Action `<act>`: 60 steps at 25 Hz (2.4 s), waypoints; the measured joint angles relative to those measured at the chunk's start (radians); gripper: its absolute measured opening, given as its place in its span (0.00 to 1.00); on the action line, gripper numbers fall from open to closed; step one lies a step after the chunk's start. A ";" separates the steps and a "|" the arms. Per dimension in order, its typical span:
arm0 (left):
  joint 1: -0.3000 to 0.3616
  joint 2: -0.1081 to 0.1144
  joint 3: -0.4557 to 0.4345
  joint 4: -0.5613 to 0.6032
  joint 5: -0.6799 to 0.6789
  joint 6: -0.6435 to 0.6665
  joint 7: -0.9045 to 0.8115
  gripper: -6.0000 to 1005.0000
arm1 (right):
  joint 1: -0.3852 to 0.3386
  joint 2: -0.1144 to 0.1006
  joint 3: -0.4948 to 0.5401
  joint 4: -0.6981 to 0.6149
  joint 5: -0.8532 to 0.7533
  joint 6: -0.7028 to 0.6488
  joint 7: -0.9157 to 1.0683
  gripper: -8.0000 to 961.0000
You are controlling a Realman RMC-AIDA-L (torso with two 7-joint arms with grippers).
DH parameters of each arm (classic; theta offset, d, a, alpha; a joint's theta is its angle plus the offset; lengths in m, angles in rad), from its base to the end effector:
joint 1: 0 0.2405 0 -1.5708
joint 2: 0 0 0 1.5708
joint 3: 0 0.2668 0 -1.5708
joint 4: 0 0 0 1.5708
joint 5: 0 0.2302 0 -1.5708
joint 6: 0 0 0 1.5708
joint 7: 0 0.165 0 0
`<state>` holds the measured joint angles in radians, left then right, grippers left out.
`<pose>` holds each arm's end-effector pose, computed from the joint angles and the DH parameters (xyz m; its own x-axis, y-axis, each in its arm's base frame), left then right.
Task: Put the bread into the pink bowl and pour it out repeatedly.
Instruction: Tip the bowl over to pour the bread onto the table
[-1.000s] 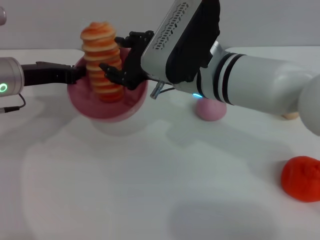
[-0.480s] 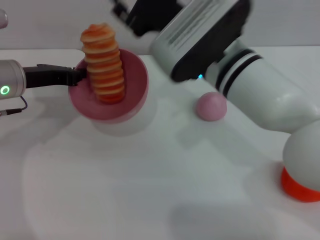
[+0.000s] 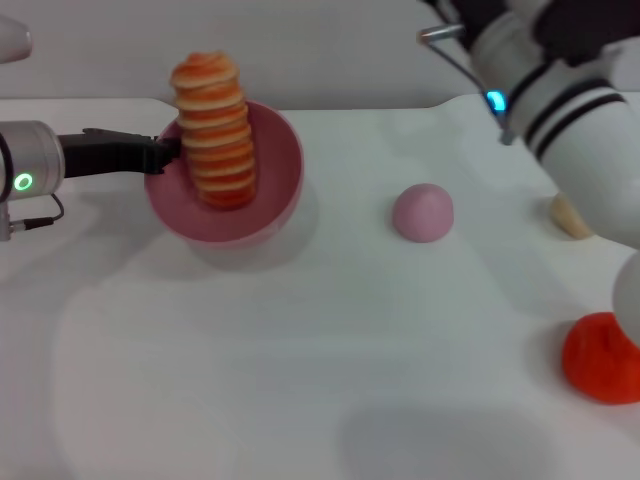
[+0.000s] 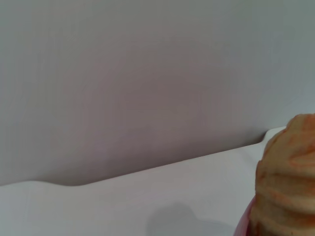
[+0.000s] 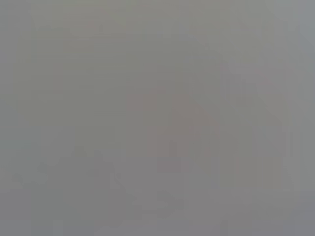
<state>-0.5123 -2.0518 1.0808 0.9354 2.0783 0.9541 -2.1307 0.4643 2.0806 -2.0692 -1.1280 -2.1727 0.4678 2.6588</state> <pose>-0.2730 0.4430 0.0044 0.6516 0.5986 0.4661 0.7577 -0.4829 -0.4391 0.0990 0.4351 -0.0529 0.6502 0.1228 -0.7498 -0.6636 -0.3887 -0.6391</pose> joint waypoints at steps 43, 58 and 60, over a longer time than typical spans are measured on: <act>-0.005 -0.015 0.965 0.125 -0.130 -0.863 0.360 0.05 | -0.075 -0.003 0.328 0.328 -0.024 0.386 0.083 0.63; -0.026 -0.017 0.958 0.112 -0.144 -0.963 0.331 0.05 | -0.026 -0.005 0.319 0.376 -0.028 0.377 0.110 0.63; -0.083 -0.017 0.862 0.051 -0.181 -0.941 0.218 0.05 | -0.026 -0.005 0.318 0.376 -0.028 0.374 0.110 0.63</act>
<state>-0.5952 -2.0686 1.9431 0.9869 1.8972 0.0128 -1.9130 0.4381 2.0754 -1.7511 -0.7519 -2.2007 0.8421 2.7691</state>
